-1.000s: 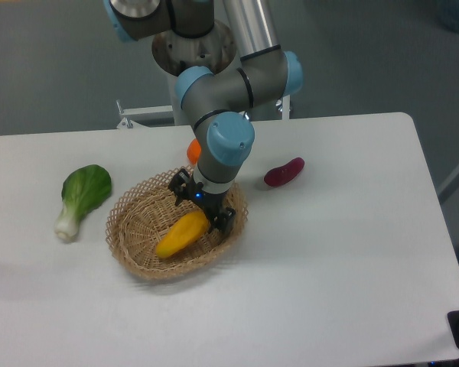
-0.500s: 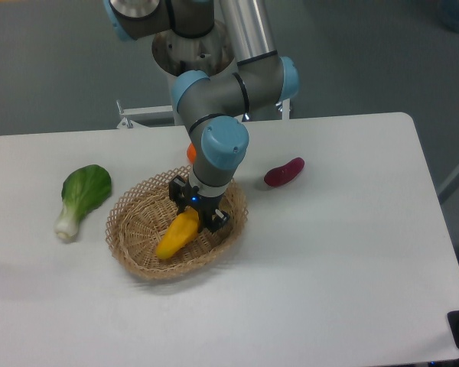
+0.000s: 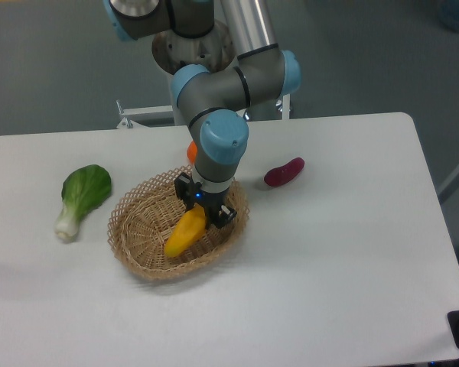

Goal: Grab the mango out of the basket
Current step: 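Lift the held mango out of the basket and carry it aside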

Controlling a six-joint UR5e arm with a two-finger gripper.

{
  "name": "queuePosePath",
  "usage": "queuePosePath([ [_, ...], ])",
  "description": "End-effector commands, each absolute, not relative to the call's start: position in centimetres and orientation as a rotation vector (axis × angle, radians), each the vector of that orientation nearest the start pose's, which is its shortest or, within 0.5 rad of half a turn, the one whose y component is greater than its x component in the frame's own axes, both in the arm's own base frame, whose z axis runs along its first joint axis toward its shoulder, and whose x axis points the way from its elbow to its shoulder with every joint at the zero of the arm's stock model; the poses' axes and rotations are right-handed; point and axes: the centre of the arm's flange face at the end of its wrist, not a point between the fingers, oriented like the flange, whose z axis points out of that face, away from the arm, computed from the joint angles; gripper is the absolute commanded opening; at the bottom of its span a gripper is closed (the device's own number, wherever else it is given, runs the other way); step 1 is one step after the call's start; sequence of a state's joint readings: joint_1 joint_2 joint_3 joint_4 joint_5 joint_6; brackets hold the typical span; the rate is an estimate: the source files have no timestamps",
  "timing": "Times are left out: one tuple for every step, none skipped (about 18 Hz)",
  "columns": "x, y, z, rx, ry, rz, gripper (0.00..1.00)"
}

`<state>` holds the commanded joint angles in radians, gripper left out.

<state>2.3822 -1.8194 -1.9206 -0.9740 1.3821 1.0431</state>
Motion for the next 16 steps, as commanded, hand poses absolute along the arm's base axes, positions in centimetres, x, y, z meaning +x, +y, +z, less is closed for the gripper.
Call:
queuePosePath([
  [-28.3,47.3,26.1,-2.961,0.335,-0.156,0.14],
  [-28.9,47.2,26.4,-2.957,0.326,-0.140,0.15],
  [-29.6,47.0,26.7,-2.953,0.320,-0.125,0.15],
  [-30.4,47.0,27.4,-2.945,0.324,-0.105,0.15],
  [-31.0,47.0,28.0,-2.939,0.320,-0.091,0.15],
  [-31.8,46.8,28.4,-2.936,0.303,-0.074,0.15],
  [-32.6,46.7,28.9,-2.932,0.288,-0.060,0.15],
  [-33.4,46.7,29.6,-2.927,0.278,-0.037,0.16],
  [-34.4,46.5,30.3,-2.926,0.262,-0.008,0.16],
  [-35.3,46.4,31.1,-2.920,0.247,0.017,0.16],
  [-36.0,46.5,31.6,-2.917,0.239,0.030,0.16],
  [-36.8,46.4,31.8,-2.919,0.224,0.046,0.16],
  [-37.6,46.2,31.8,-2.935,0.212,0.067,0.16],
  [-40.0,45.2,32.3,-2.968,0.171,0.126,0.16],
  [-42.9,44.0,32.9,-2.966,0.111,0.159,0.16],
  [-44.4,43.3,33.3,-2.963,0.084,0.174,0.16],
])
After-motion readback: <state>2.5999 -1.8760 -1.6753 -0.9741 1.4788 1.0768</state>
